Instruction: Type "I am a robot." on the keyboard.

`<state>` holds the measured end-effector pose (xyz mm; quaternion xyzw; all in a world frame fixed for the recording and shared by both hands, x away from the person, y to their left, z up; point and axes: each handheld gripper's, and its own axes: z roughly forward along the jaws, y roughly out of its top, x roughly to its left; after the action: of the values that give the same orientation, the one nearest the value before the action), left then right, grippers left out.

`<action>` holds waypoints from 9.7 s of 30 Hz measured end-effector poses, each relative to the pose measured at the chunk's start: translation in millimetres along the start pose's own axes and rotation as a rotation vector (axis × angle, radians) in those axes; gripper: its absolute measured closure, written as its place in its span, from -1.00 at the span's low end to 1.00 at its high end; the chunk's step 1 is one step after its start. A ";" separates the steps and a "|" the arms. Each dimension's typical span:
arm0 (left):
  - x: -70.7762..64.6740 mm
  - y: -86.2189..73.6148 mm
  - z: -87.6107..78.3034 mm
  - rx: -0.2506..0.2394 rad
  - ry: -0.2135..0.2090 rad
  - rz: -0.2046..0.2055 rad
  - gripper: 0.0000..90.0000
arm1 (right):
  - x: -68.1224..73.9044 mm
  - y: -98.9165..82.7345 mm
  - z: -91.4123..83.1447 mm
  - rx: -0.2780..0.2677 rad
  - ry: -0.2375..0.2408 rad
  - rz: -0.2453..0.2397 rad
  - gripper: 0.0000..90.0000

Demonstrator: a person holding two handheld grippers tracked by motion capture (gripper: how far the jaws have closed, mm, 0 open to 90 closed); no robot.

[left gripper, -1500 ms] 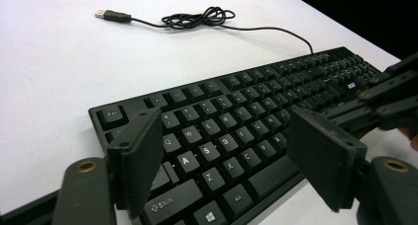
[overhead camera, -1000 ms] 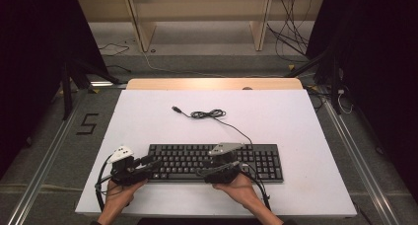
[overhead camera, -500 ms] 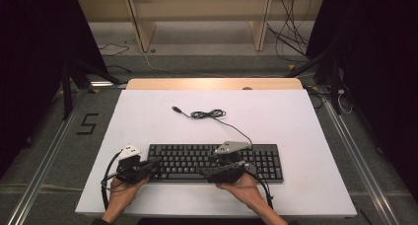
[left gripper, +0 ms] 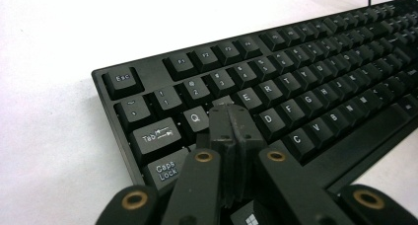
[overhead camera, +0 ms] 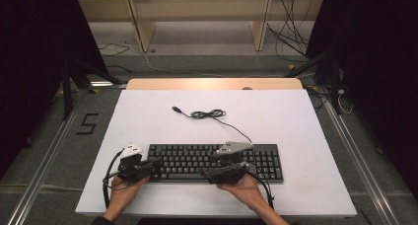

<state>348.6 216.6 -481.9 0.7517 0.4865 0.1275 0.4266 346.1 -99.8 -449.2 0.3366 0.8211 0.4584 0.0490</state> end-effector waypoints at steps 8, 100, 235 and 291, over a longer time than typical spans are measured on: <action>0.0 -0.7 3.0 0.024 0.002 0.005 0.98 | 0.6 -0.7 -1.0 -0.002 0.001 -0.003 -0.21; -24.6 -3.1 -35.9 -0.166 -0.131 0.023 -0.38 | 3.0 -3.6 50.1 0.143 -0.046 -0.056 1.00; -1.8 -1.7 2.2 -0.021 0.011 0.000 0.98 | -5.4 -3.3 -9.2 -0.035 -0.009 0.024 -0.17; -10.0 1.6 -20.5 -0.087 -0.059 -0.038 -0.05 | 0.3 -2.7 -3.3 -0.029 0.010 0.009 -0.18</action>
<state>332.2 218.5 -466.1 0.7267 0.4816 0.1181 0.4754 343.2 -103.0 -449.3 0.3370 0.8131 0.4722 0.0476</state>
